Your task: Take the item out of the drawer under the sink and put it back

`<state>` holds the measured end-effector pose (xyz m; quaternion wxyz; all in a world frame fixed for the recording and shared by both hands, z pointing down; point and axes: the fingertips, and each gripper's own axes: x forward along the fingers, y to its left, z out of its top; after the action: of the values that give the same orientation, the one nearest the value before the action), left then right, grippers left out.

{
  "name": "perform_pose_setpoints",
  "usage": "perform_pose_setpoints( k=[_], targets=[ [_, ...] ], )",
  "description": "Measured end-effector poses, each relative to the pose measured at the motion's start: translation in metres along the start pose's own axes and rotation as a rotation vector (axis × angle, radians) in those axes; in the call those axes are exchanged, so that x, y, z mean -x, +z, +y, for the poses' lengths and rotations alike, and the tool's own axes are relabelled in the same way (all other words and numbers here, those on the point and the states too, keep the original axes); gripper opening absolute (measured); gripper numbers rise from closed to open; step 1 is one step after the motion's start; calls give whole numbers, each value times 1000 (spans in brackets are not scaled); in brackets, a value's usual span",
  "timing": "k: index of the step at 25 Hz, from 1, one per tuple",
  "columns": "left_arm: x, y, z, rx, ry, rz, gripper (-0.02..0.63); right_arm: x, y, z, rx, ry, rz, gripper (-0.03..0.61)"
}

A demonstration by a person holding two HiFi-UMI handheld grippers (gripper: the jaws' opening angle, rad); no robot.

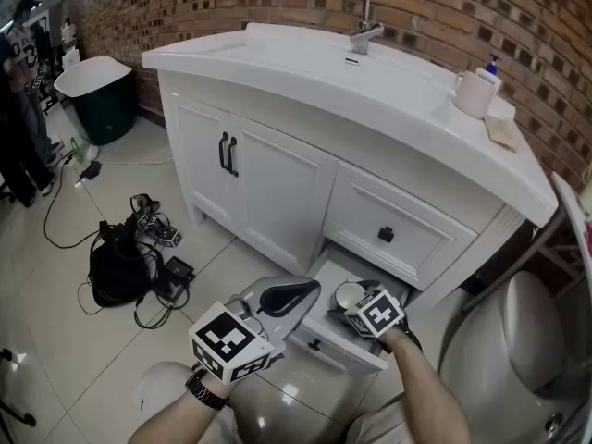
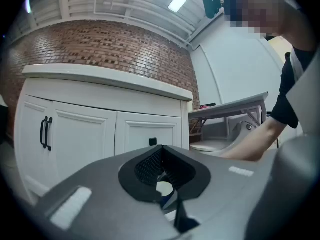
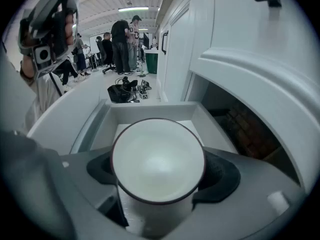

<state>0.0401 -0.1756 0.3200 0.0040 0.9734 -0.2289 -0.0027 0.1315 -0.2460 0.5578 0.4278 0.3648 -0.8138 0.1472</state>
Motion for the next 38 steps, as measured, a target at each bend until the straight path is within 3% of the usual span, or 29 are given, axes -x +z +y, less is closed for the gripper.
perform_pose_setpoints(
  k=[3,9,12,15,25,28,33,38],
  targets=[
    [5,-4,8,19,20,3,20,31,27,0,6,-26,-120,417],
    [9,2,6,3,6,-24,20,160,88,11,14,-167,-588,417],
    [4,0,-3,-31,-15,-6,20,206,88,16,4,-224,-702,417],
    [-1,-1,-9,-27,-30,-4,20,226,85,11,-6,-255,-749,416],
    [-8,-3,-13,-5,-41,7,20,217,72,11,-29,-217,-721,417],
    [-12,-3,-16,-3,-53,13,20,171,54,1,-64,-182,-562,417],
    [-8,-3,-14,14,-44,16,20,58,24,2,-29,-73,-247,417],
    [-8,4,-7,41,-32,-10,20,9,5,-4,-12,-75,-121,417]
  ],
)
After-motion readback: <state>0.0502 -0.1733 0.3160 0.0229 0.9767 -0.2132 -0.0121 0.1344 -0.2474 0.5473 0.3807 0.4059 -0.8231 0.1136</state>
